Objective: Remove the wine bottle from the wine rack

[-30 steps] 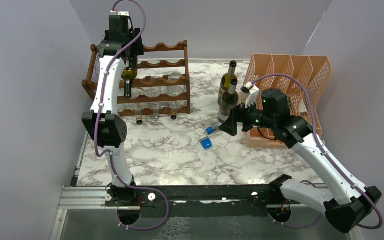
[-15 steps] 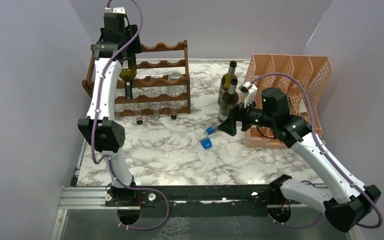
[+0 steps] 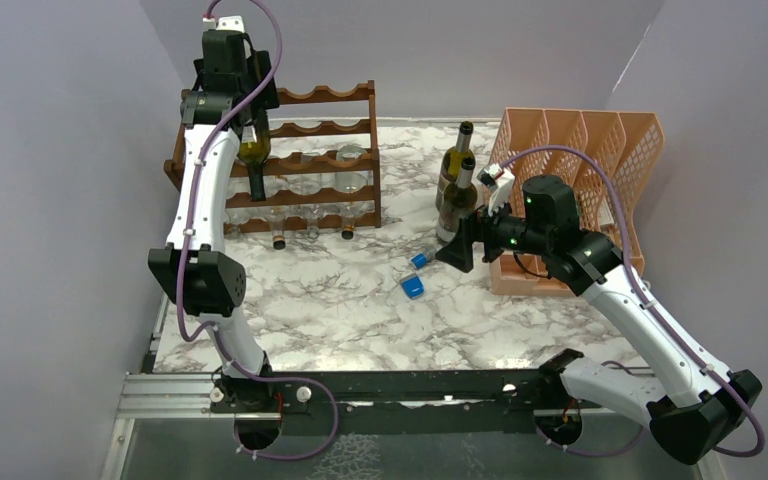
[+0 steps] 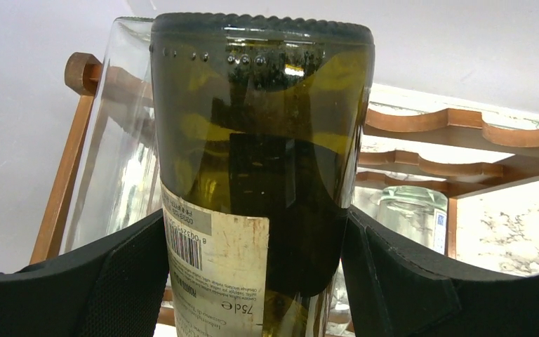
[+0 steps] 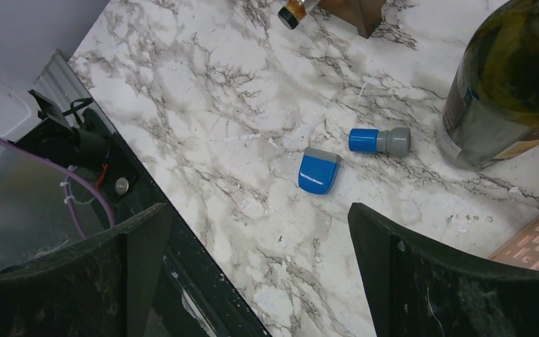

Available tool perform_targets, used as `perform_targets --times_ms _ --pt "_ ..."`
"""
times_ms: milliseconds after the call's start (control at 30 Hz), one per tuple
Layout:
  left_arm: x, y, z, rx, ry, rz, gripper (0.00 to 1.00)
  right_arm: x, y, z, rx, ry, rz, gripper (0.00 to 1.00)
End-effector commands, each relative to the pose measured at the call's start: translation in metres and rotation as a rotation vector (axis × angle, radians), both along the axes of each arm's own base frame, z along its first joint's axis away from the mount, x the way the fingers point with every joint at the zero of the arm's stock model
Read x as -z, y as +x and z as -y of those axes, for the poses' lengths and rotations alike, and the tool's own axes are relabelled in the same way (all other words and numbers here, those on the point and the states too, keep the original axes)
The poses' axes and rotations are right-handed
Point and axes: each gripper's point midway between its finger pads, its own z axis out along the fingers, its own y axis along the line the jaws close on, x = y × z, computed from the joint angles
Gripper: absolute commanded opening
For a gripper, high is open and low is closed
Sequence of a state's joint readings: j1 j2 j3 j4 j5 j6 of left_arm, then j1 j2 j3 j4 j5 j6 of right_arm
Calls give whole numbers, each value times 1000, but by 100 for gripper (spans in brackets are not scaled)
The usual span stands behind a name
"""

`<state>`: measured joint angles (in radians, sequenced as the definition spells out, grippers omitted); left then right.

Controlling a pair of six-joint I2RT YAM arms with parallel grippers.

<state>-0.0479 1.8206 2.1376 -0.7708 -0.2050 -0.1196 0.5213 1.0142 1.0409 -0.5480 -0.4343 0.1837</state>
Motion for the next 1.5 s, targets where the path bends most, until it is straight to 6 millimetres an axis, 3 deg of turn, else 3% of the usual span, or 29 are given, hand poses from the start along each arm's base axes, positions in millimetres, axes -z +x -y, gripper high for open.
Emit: perform_targets --times_ms 0,100,400,767,1033,1300,1467 --pt "-53 -7 2 -5 -20 180 0 -11 5 2 11 6 47 100" --pt "-50 -9 2 -4 -19 185 0 -10 6 2 6 2 57 100" --pt "-70 -39 7 39 -24 284 0 -8 12 -2 -15 -11 65 100" --pt "-81 -57 5 31 -32 323 0 -10 16 -5 -23 -8 75 100" --pt "-94 -85 7 44 -45 375 0 -12 20 -8 -38 -8 89 100" --pt "-108 -120 12 79 -64 428 0 -22 15 -26 -121 28 124 100" --pt "-117 -142 16 102 -89 464 0 -28 5 -50 -184 2 184 100"
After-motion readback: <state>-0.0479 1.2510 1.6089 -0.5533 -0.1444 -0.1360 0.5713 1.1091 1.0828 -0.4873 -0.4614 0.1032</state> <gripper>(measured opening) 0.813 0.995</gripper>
